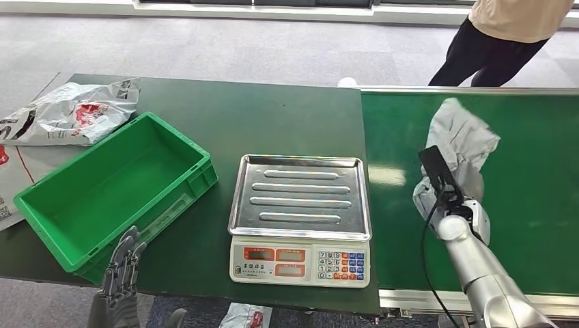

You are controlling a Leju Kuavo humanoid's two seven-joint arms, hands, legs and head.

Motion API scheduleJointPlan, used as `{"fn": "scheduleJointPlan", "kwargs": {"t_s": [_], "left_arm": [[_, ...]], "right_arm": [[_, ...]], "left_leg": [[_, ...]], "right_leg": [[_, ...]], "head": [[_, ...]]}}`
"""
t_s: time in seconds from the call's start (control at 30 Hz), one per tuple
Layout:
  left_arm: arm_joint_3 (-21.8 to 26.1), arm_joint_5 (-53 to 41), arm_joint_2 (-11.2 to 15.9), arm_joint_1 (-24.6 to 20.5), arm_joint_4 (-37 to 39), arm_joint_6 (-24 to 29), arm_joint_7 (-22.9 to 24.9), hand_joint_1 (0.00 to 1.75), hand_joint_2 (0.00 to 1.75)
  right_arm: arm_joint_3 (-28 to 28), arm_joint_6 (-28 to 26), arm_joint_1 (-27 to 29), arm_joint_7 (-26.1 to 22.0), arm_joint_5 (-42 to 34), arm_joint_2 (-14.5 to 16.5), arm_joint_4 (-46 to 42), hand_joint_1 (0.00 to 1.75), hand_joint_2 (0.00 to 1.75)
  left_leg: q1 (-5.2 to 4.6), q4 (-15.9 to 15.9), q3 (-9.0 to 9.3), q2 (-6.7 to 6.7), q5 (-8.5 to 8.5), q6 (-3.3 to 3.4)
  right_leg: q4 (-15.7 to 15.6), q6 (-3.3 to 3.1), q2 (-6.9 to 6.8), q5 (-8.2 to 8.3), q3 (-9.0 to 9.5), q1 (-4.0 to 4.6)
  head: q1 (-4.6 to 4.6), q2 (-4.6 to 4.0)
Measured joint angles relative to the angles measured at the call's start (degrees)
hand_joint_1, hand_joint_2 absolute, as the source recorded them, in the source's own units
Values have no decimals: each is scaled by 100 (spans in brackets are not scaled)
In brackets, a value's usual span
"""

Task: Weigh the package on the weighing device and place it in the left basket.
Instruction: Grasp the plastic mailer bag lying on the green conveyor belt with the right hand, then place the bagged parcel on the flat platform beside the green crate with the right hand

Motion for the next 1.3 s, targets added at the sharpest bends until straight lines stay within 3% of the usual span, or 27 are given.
{"fn": "scheduleJointPlan", "kwargs": {"t_s": [0.1,0.27,0.43,0.67,0.77,0.87,0.93,0.97,1.03,1.13,1.3], "left_arm": [[92,-85,-149,16,-32,-65,-17,0,175],[127,-176,-274,-97,21,-68,-126,0,175],[127,-180,-315,-269,182,-32,-163,0,175],[127,-170,-325,-334,266,28,-180,0,175],[121,-98,-312,-432,335,51,-228,0,175],[99,-7,-264,-643,501,21,-330,0,175],[94,15,-234,-826,636,-44,-372,0,175],[95,10,-228,-900,688,-68,-368,0,175],[100,-29,-234,-980,742,-55,-316,0,175],[113,-111,-262,-959,725,127,-221,0,175],[152,-165,-276,-775,559,405,-172,0,175]], "right_arm": [[-256,-338,271,-352,-225,122,-914,175,175],[-411,-1254,672,-1723,-548,370,-2354,175,175],[-340,-1473,815,-1800,-391,573,-3287,175,175],[-302,-1412,899,-1894,-526,655,-3778,175,175],[1,-583,774,-1715,-941,662,-3896,175,175],[794,1714,292,-958,-1117,689,-3873,175,175],[1544,3359,-135,-580,-894,856,-3694,175,175],[1901,3875,-309,-466,-751,1003,-3551,175,175],[2504,4280,-591,-292,-537,1336,-3235,175,175],[3214,4349,-981,-140,-384,1704,-2780,175,175],[3823,4513,-1301,-120,-338,2028,-2238,175,175]], "left_leg": [[0,0,-8,-14,1,1],[0,-1,-20,-13,2,0],[0,-1,-18,-11,7,-1],[-1,0,-22,-11,11,1],[-2,-3,-49,-4,11,-1],[-2,-7,-76,29,16,-13],[6,-7,-59,43,33,-30],[12,-7,-54,38,45,-38],[22,-7,-60,14,64,-51],[26,-8,-71,-2,71,-58],[28,-8,-77,-3,70,-58]], "right_leg": [[0,-1,-16,-2,-1,0],[0,-1,-16,-1,-14,0],[0,-1,-16,0,-14,0],[0,-1,-16,7,-14,-2],[3,-4,-7,10,-15,-2],[10,-20,23,20,-38,3],[12,-37,35,34,-58,18],[14,-43,30,40,-63,28],[19,-49,10,46,-75,39],[23,-53,-2,44,-84,43],[23,-56,-2,43,-88,43]], "head": [[1,0],[0,0],[1,0],[1,0],[1,0],[1,0],[0,0],[-1,0],[0,0],[0,0],[-1,0]]}}
